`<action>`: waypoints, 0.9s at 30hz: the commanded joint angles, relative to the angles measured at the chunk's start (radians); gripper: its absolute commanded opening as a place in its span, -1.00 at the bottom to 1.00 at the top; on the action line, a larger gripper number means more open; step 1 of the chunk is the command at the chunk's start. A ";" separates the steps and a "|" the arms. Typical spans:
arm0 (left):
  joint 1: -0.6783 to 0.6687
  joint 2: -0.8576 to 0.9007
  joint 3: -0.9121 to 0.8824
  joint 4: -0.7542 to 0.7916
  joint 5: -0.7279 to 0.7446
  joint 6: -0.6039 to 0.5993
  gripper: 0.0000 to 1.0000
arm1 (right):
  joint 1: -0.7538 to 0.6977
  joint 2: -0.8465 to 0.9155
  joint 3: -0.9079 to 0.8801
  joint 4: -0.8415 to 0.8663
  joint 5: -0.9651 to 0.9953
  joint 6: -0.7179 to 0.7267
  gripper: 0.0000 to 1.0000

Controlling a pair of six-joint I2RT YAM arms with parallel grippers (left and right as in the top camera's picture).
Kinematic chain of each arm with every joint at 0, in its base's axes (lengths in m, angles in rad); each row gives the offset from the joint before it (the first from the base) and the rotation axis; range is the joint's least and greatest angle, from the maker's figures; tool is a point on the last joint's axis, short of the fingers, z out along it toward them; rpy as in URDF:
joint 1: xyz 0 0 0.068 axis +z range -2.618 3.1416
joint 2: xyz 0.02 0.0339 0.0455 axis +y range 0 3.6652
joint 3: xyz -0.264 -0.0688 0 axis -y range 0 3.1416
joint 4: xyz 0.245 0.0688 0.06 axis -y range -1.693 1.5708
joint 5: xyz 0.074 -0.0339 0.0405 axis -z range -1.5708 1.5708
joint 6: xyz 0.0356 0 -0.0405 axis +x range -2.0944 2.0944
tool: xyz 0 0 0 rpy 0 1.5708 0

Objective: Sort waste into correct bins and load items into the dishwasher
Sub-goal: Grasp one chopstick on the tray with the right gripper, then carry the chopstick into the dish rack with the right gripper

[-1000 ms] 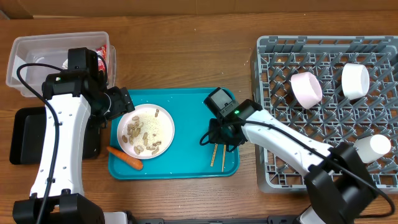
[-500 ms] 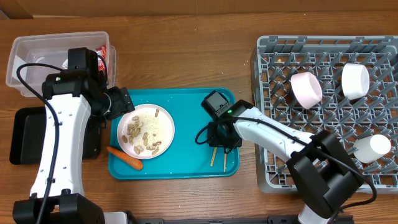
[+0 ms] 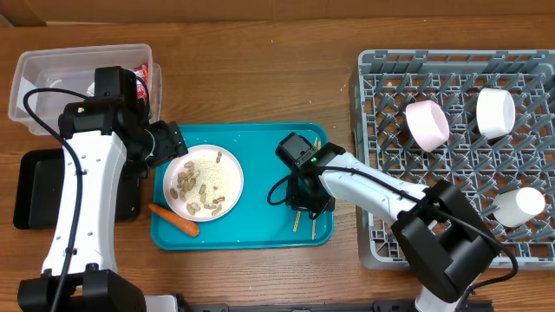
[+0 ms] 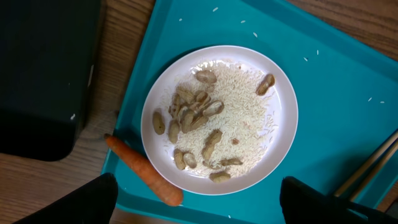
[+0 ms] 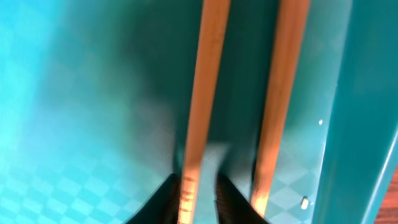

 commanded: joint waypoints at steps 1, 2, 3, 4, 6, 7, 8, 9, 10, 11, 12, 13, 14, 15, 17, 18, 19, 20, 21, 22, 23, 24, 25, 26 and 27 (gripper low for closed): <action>0.002 -0.022 0.011 0.001 -0.003 0.019 0.71 | 0.006 0.047 -0.011 0.004 -0.003 0.018 -0.71; 0.002 -0.022 0.011 0.001 -0.003 0.019 0.71 | 0.006 0.047 -0.010 0.003 -0.003 0.018 -0.77; 0.002 -0.022 0.011 0.001 -0.003 0.019 0.71 | 0.006 0.047 -0.010 0.003 -0.003 0.018 -0.80; 0.002 -0.022 0.011 0.001 -0.003 0.019 0.71 | 0.006 0.047 -0.009 0.003 -0.003 0.018 -0.81; 0.002 -0.022 0.011 0.000 -0.003 0.019 0.71 | 0.006 0.047 0.001 -0.003 -0.002 0.015 -0.85; 0.002 -0.022 0.011 0.000 -0.003 0.019 0.71 | 0.006 0.047 0.010 -0.006 -0.002 0.007 -0.86; 0.002 -0.022 0.011 0.000 -0.003 0.019 0.70 | 0.006 0.045 0.025 -0.017 0.003 -0.004 -0.88; 0.002 -0.022 0.011 0.000 -0.003 0.019 0.71 | 0.006 0.042 0.046 -0.032 0.008 -0.020 -0.91; 0.002 -0.022 0.011 0.001 -0.003 0.019 0.71 | 0.001 0.029 0.086 -0.073 0.039 -0.036 -0.92; 0.002 -0.022 0.011 0.001 -0.003 0.019 0.70 | -0.005 0.014 0.117 -0.105 0.066 -0.049 -0.92; 0.002 -0.022 0.011 0.001 -0.003 0.019 0.71 | -0.011 -0.003 0.149 -0.139 0.088 -0.072 -0.92; 0.002 -0.022 0.011 0.000 -0.003 0.019 0.71 | -0.014 -0.018 0.175 -0.166 0.105 -0.094 -0.92; 0.002 -0.022 0.011 0.000 -0.003 0.019 0.71 | -0.021 -0.041 0.211 -0.202 0.126 -0.129 -0.92; 0.002 -0.022 0.011 0.000 -0.003 0.019 0.71 | -0.026 -0.059 0.236 -0.229 0.142 -0.156 -0.92; 0.002 -0.022 0.011 0.001 -0.003 0.019 0.71 | -0.036 -0.102 0.288 -0.287 0.180 -0.220 -0.92; 0.002 -0.022 0.011 0.002 -0.003 0.019 0.70 | -0.044 -0.130 0.311 -0.319 0.209 -0.250 -0.92; 0.002 -0.022 0.011 0.002 -0.003 0.019 0.70 | -0.054 -0.156 0.322 -0.341 0.235 -0.270 -0.92; 0.002 -0.022 0.011 0.001 -0.003 0.019 0.71 | -0.084 -0.203 0.326 -0.376 0.275 -0.297 -0.92; 0.002 -0.022 0.011 0.000 -0.003 0.019 0.71 | -0.102 -0.218 0.326 -0.394 0.293 -0.302 -0.92; 0.002 -0.022 0.011 0.000 -0.003 0.019 0.71 | -0.154 -0.245 0.325 -0.441 0.322 -0.303 -0.92; 0.002 -0.022 0.011 0.000 -0.003 0.019 0.71 | -0.183 -0.251 0.325 -0.459 0.325 -0.306 -0.92; 0.002 -0.022 0.011 0.000 -0.003 0.019 0.70 | -0.245 -0.252 0.322 -0.486 0.316 -0.338 -0.92; 0.002 -0.022 0.011 0.000 -0.003 0.019 0.71 | -0.275 -0.251 0.313 -0.488 0.307 -0.364 -0.92; 0.002 -0.022 0.011 0.000 -0.003 0.019 0.71 | -0.295 -0.251 0.306 -0.488 0.298 -0.384 -0.92; 0.002 -0.022 0.011 0.000 -0.003 0.019 0.71 | -0.317 -0.251 0.293 -0.485 0.283 -0.408 -0.92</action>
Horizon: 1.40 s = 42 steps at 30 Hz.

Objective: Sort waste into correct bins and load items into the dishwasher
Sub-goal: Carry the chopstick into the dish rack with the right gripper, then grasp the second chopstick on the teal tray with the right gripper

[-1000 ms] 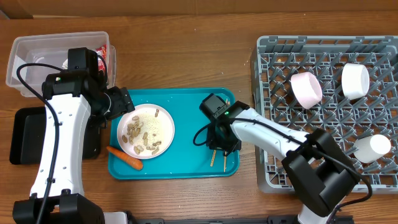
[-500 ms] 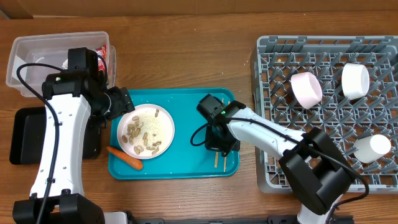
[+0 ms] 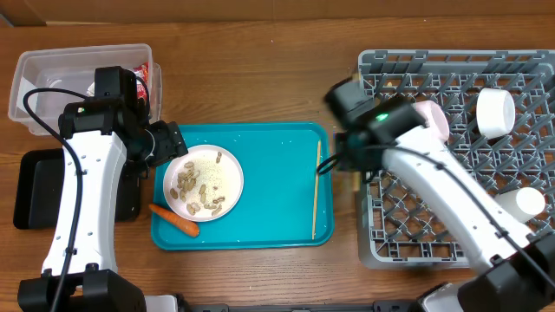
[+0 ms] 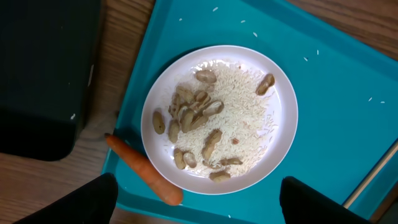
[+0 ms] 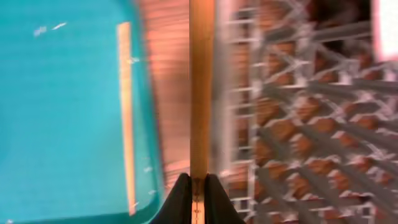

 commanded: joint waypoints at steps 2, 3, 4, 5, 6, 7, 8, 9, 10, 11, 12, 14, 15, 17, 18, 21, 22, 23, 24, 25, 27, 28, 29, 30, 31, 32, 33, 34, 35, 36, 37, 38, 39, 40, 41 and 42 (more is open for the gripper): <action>0.002 -0.022 0.011 0.000 -0.003 0.019 0.71 | -0.094 -0.001 -0.051 0.012 -0.006 -0.111 -0.92; 0.002 -0.022 0.011 0.000 -0.003 0.019 0.71 | -0.105 -0.001 -0.066 0.018 -0.007 -0.111 -0.92; 0.002 -0.022 0.011 0.000 -0.003 0.019 0.71 | -0.114 -0.001 -0.085 0.024 -0.007 -0.111 -0.92; 0.002 -0.022 0.011 0.000 -0.003 0.019 0.71 | -0.122 -0.001 -0.109 0.035 -0.007 -0.111 -0.92; 0.002 -0.022 0.011 0.000 -0.003 0.019 0.70 | -0.127 -0.001 -0.129 0.046 -0.011 -0.114 -0.92; 0.002 -0.022 0.011 0.000 -0.003 0.019 0.71 | -0.130 -0.001 -0.148 0.053 -0.011 -0.114 -0.92; 0.002 -0.022 0.011 0.000 -0.003 0.019 0.71 | -0.130 -0.001 -0.163 0.060 -0.013 -0.115 -0.92; 0.002 -0.022 0.011 0.000 -0.003 0.019 0.71 | -0.129 -0.001 -0.184 0.068 -0.018 -0.119 -0.92; 0.002 -0.022 0.011 0.000 -0.003 0.019 0.71 | -0.129 -0.001 -0.213 0.075 -0.023 -0.125 -0.92; 0.002 -0.022 0.011 0.000 -0.003 0.019 0.71 | -0.127 0.000 -0.227 0.077 -0.023 -0.125 -0.92; 0.002 -0.022 0.011 0.000 -0.003 0.019 0.71 | -0.127 0.000 -0.243 0.079 -0.023 -0.124 -0.92; 0.002 -0.022 0.011 -0.001 -0.003 0.019 0.71 | -0.127 0.000 -0.266 0.079 -0.029 -0.124 -0.90; 0.002 -0.022 0.011 -0.001 -0.003 0.019 0.71 | -0.127 0.000 -0.273 0.079 -0.029 -0.124 -0.87; 0.002 -0.022 0.011 -0.002 -0.003 0.019 0.71 | -0.127 0.000 -0.275 0.077 -0.029 -0.124 -0.67; 0.002 -0.022 0.011 -0.002 -0.003 0.019 0.71 | -0.127 -0.001 -0.272 0.077 -0.030 -0.124 -0.56; 0.002 -0.022 0.011 -0.002 -0.003 0.019 0.71 | -0.125 -0.010 -0.210 0.055 -0.045 -0.126 -0.27; 0.002 -0.022 0.011 -0.002 -0.002 0.019 0.71 | -0.125 -0.013 -0.182 0.043 -0.049 -0.126 -0.26; 0.002 -0.022 0.011 -0.002 -0.003 0.019 0.71 | -0.125 -0.016 -0.146 0.030 -0.055 -0.126 -0.25; 0.002 -0.022 0.011 -0.002 -0.003 0.019 0.71 | -0.125 -0.019 -0.103 0.020 -0.068 -0.132 -0.25; 0.002 -0.022 0.011 -0.003 -0.003 0.019 0.71 | -0.124 -0.020 -0.059 0.015 -0.098 -0.146 -0.25; 0.002 -0.022 0.011 -0.003 -0.003 0.019 0.71 | -0.116 -0.020 0.003 0.022 -0.159 -0.151 -0.26; 0.002 -0.022 0.011 -0.002 -0.003 0.019 0.71 | -0.108 -0.020 0.024 0.041 -0.199 -0.151 -0.26; 0.002 -0.022 0.011 -0.002 -0.003 0.019 0.71 | -0.100 -0.020 0.031 0.061 -0.227 -0.151 -0.26; 0.002 -0.022 0.011 -0.002 -0.003 0.019 0.71 | -0.090 -0.020 0.031 0.080 -0.246 -0.150 -0.26; 0.002 -0.022 0.011 -0.002 -0.003 0.019 0.71 | -0.068 -0.014 0.026 0.108 -0.260 -0.148 -0.26; 0.002 -0.022 0.011 -0.002 -0.003 0.019 0.71 | -0.056 -0.009 0.021 0.118 -0.258 -0.143 -0.26; 0.002 -0.022 0.011 -0.003 -0.003 0.019 0.71 | -0.030 0.008 0.013 0.130 -0.258 -0.138 -0.26; 0.002 -0.022 0.011 -0.003 -0.003 0.019 0.71 | -0.014 0.021 0.006 0.137 -0.257 -0.129 -0.26; 0.002 -0.022 0.011 -0.003 -0.003 0.019 0.71 | -0.004 0.032 0.002 0.141 -0.257 -0.119 -0.26; 0.002 -0.022 0.011 -0.003 -0.003 0.019 0.71 | 0.017 0.060 -0.008 0.147 -0.249 -0.098 -0.26; 0.002 -0.022 0.011 -0.002 -0.003 0.019 0.71 | 0.031 0.082 -0.015 0.152 -0.241 -0.082 -0.26; 0.002 -0.022 0.011 -0.002 -0.003 0.019 0.72 | 0.043 0.105 -0.023 0.159 -0.235 -0.064 -0.26; 0.002 -0.022 0.011 -0.002 -0.003 0.019 0.72 | 0.053 0.128 -0.031 0.167 -0.236 -0.055 -0.26; 0.002 -0.022 0.011 -0.002 -0.003 0.019 0.71 | 0.073 0.178 -0.049 0.188 -0.240 -0.025 -0.27; 0.002 -0.022 0.011 -0.002 -0.003 0.019 0.72 | 0.084 0.204 -0.060 0.200 -0.239 -0.014 -0.26; 0.002 -0.022 0.011 -0.002 -0.003 0.019 0.72 | 0.091 0.220 -0.065 0.207 -0.240 -0.011 -0.26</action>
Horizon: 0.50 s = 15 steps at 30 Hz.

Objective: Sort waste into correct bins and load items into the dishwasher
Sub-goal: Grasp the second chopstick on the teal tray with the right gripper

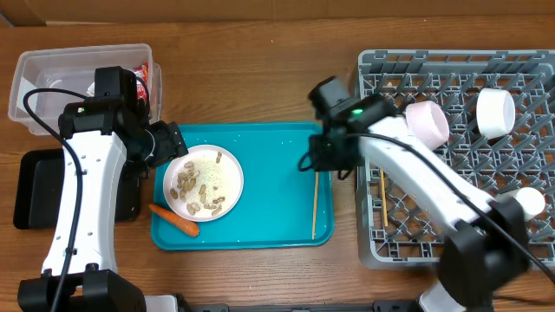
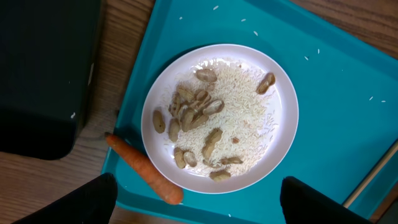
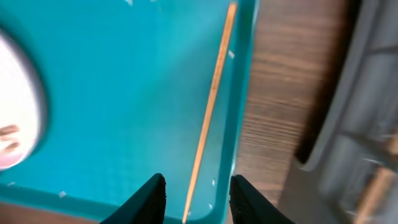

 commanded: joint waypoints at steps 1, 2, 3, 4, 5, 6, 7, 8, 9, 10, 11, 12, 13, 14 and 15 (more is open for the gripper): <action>0.002 -0.021 0.011 0.000 -0.003 0.019 0.71 | 0.031 0.082 -0.037 0.021 -0.002 0.061 -0.26; 0.002 -0.021 0.011 0.001 -0.003 0.019 0.72 | 0.040 0.101 -0.040 0.028 -0.001 0.066 -0.26; 0.002 -0.021 0.011 0.001 -0.003 0.019 0.71 | 0.047 0.120 -0.042 0.034 -0.001 0.079 -0.26; 0.002 -0.021 0.011 0.002 -0.003 0.019 0.72 | 0.059 0.154 -0.042 0.042 -0.002 0.090 -0.26; 0.002 -0.021 0.011 0.002 -0.003 0.019 0.72 | 0.063 0.166 -0.043 0.046 -0.002 0.090 -0.26; 0.002 -0.021 0.011 0.002 -0.003 0.019 0.72 | 0.068 0.179 -0.043 0.049 -0.002 0.091 -0.26; 0.002 -0.021 0.011 0.001 -0.003 0.019 0.72 | 0.071 0.193 -0.043 0.050 -0.002 0.095 -0.26; 0.002 -0.021 0.011 0.001 -0.003 0.019 0.72 | 0.074 0.204 -0.043 0.053 -0.002 0.099 -0.26; 0.002 -0.021 0.011 0.002 -0.003 0.019 0.72 | 0.080 0.230 -0.043 0.057 -0.002 0.102 -0.27; 0.002 -0.021 0.011 0.002 -0.003 0.019 0.72 | 0.084 0.240 -0.043 0.058 -0.002 0.104 -0.27; 0.002 -0.021 0.011 0.003 -0.003 0.019 0.72 | 0.087 0.252 -0.043 0.057 -0.002 0.107 -0.27; 0.002 -0.021 0.011 0.003 -0.003 0.019 0.72 | 0.091 0.265 -0.043 0.057 -0.002 0.109 -0.28; 0.002 -0.021 0.011 0.004 -0.003 0.019 0.72 | 0.093 0.275 -0.043 0.057 -0.002 0.113 -0.28; 0.002 -0.021 0.011 0.004 -0.003 0.019 0.72 | 0.095 0.282 -0.043 0.056 -0.002 0.117 -0.29; 0.002 -0.021 0.011 0.003 -0.003 0.019 0.72 | 0.096 0.289 -0.043 0.056 -0.002 0.126 -0.35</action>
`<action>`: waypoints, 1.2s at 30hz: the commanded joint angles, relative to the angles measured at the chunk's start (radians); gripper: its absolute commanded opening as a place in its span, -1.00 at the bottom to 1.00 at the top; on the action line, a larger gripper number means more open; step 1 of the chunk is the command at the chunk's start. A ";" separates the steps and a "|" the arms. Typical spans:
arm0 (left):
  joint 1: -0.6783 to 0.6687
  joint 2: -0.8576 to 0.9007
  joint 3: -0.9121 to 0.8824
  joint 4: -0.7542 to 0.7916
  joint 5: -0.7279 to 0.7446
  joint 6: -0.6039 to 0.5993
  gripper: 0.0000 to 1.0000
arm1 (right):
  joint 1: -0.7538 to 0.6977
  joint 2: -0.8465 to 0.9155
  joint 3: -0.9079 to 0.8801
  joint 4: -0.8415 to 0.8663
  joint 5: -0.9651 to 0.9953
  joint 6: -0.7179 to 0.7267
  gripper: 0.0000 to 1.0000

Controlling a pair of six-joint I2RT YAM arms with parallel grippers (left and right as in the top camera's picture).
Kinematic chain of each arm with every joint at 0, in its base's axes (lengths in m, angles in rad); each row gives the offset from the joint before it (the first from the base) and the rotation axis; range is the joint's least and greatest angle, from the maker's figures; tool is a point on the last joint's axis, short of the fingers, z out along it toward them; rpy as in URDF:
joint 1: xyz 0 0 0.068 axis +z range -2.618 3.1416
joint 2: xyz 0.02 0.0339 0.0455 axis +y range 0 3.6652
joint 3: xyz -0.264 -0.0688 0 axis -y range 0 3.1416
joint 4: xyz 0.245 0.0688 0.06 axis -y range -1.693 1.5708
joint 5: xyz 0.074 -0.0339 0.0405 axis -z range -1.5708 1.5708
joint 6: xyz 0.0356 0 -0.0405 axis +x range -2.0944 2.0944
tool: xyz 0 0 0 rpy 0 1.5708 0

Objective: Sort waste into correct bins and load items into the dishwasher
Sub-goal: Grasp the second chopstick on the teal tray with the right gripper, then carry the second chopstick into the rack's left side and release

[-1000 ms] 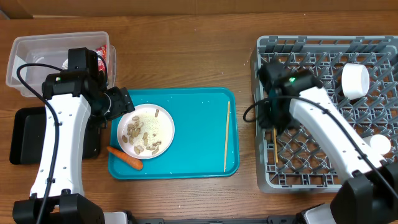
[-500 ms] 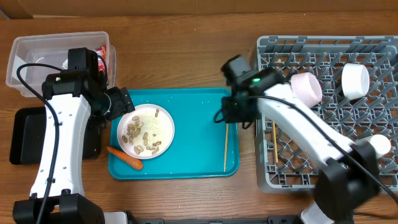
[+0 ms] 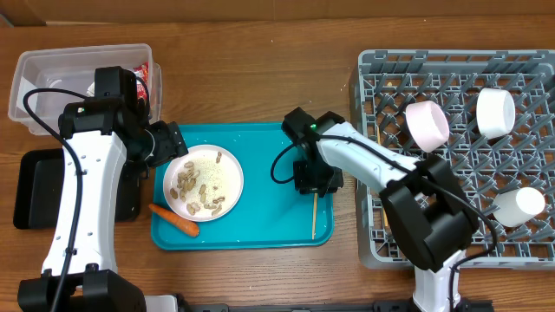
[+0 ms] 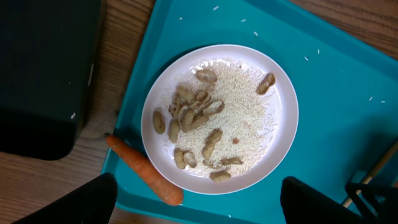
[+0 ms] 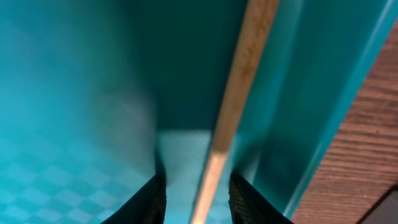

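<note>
One wooden chopstick (image 3: pixel 314 217) lies along the right side of the teal tray (image 3: pixel 260 221). My right gripper (image 3: pixel 314 182) is down on the tray, open, and its two fingers straddle the chopstick (image 5: pixel 239 99) without closing on it. A white plate (image 4: pixel 286 143) of rice and peanuts sits at the tray's left, with a carrot (image 4: pixel 143 174) beside it. Above the plate hovers my left gripper (image 4: pixel 198 202), open wide and empty.
The grey dish rack (image 3: pixel 451 225) stands at the right with a pink cup (image 3: pixel 427 124) and two white cups (image 3: pixel 495 113) in it. A black bin (image 3: pixel 35 186) and a clear bin (image 3: pixel 52 78) stand left of the tray.
My right gripper was open above the tray's right edge. Now it is lower, further onto the tray, with its fingers either side of the remaining chopstick. The left arm is unchanged.
My right gripper was shut on one of two chopsticks on the tray. Then it held that chopstick at the rack's left edge, one staying on the tray. Then it was open over the tray, a chopstick lying in the rack. Now it straddles the second chopstick.
</note>
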 commanded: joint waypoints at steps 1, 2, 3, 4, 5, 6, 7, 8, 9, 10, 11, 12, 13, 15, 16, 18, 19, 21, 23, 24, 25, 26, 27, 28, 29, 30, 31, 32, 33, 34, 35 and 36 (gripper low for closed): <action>0.002 -0.021 0.011 0.003 -0.003 0.019 0.72 | 0.012 0.033 -0.003 0.007 0.001 0.037 -0.39; 0.002 -0.021 0.011 0.003 -0.003 0.019 0.72 | 0.012 0.033 -0.003 0.008 0.001 0.040 -0.53; 0.002 -0.021 0.011 0.003 -0.003 0.019 0.72 | 0.012 0.033 -0.003 0.009 0.002 0.042 -0.60; 0.002 -0.021 0.011 0.003 -0.003 0.019 0.72 | 0.012 0.033 -0.003 0.011 0.002 0.042 -0.66; 0.002 -0.021 0.011 0.003 -0.003 0.019 0.72 | 0.012 0.033 -0.003 0.010 0.001 0.042 -0.74; 0.002 -0.021 0.011 0.003 -0.003 0.019 0.72 | 0.011 0.033 -0.002 0.007 0.002 0.042 -0.75; 0.002 -0.021 0.011 0.003 -0.003 0.019 0.72 | 0.010 0.031 0.002 0.002 0.002 0.042 -0.82; 0.002 -0.021 0.011 0.003 -0.003 0.019 0.72 | 0.004 0.026 0.015 -0.015 0.005 0.042 -0.90; 0.002 -0.021 0.011 0.003 -0.003 0.019 0.72 | -0.003 0.019 0.031 -0.032 0.006 0.042 -0.92; 0.002 -0.021 0.011 0.003 -0.003 0.019 0.72 | -0.010 0.009 0.048 -0.048 0.013 0.041 -0.92; 0.002 -0.021 0.011 0.003 -0.003 0.019 0.72 | -0.017 -0.005 0.069 -0.068 0.025 0.041 -0.92; 0.002 -0.021 0.011 0.003 -0.003 0.019 0.72 | -0.024 -0.024 0.091 -0.087 0.036 0.037 -0.92; 0.002 -0.021 0.011 0.003 -0.003 0.019 0.72 | -0.032 -0.046 0.112 -0.106 0.049 0.037 -0.92; 0.002 -0.021 0.011 0.003 -0.003 0.019 0.72 | -0.048 -0.102 0.160 -0.152 0.075 0.019 -0.92; 0.002 -0.021 0.011 0.003 -0.003 0.019 0.72 | -0.058 -0.140 0.184 -0.174 0.087 -0.003 -0.92; 0.002 -0.021 0.011 0.003 -0.003 0.019 0.72 | -0.079 -0.221 0.224 -0.214 0.119 -0.039 -0.92; 0.002 -0.021 0.011 0.003 -0.003 0.019 0.73 | -0.093 -0.269 0.236 -0.232 0.143 -0.055 -0.93; 0.002 -0.021 0.011 0.003 -0.003 0.019 0.73 | -0.132 -0.357 0.238 -0.260 0.194 -0.069 -0.92; 0.002 -0.021 0.011 0.003 -0.003 0.019 0.72 | -0.179 -0.405 0.238 -0.293 0.232 -0.073 -0.92; 0.002 -0.021 0.011 0.003 -0.003 0.019 0.73 | -0.209 -0.418 0.238 -0.313 0.245 -0.082 -0.92; 0.002 -0.021 0.011 0.002 -0.003 0.019 0.73 | -0.231 -0.424 0.238 -0.328 0.246 -0.097 -0.91; 0.002 -0.021 0.011 0.000 -0.003 0.019 0.73 | -0.260 -0.424 0.238 -0.347 0.246 -0.111 -0.91; 0.002 -0.021 0.011 -0.002 -0.003 0.019 0.73 | -0.299 -0.422 0.233 -0.370 0.245 -0.127 -0.91; 0.002 -0.021 0.011 -0.003 -0.003 0.019 0.73 | -0.320 -0.420 0.223 -0.375 0.245 -0.133 -0.91; 0.002 -0.021 0.011 -0.004 -0.003 0.019 0.73 | -0.337 -0.420 0.210 -0.375 0.236 -0.146 -0.91; 0.002 -0.021 0.011 -0.005 -0.003 0.019 0.73 | -0.355 -0.420 0.188 -0.367 0.220 -0.164 -0.91; 0.002 -0.021 0.011 -0.005 -0.003 0.019 0.73 | -0.365 -0.420 0.165 -0.356 0.204 -0.182 -0.91; 0.002 -0.021 0.011 -0.005 -0.003 0.019 0.73 | -0.370 -0.420 0.146 -0.349 0.200 -0.185 -0.91; 0.002 -0.021 0.011 -0.004 -0.003 0.019 0.73 | -0.373 -0.420 0.123 -0.339 0.201 -0.185 -0.91; 0.002 -0.021 0.011 -0.004 -0.003 0.019 0.73 | -0.373 -0.420 0.092 -0.322 0.200 -0.193 -0.91; 0.002 -0.021 0.011 -0.004 -0.003 0.019 0.73 | -0.373 -0.420 0.053 -0.301 0.200 -0.196 -0.91; 0.002 -0.021 0.011 -0.007 -0.003 0.019 0.73 | -0.373 -0.420 0.013 -0.275 0.200 -0.196 -0.91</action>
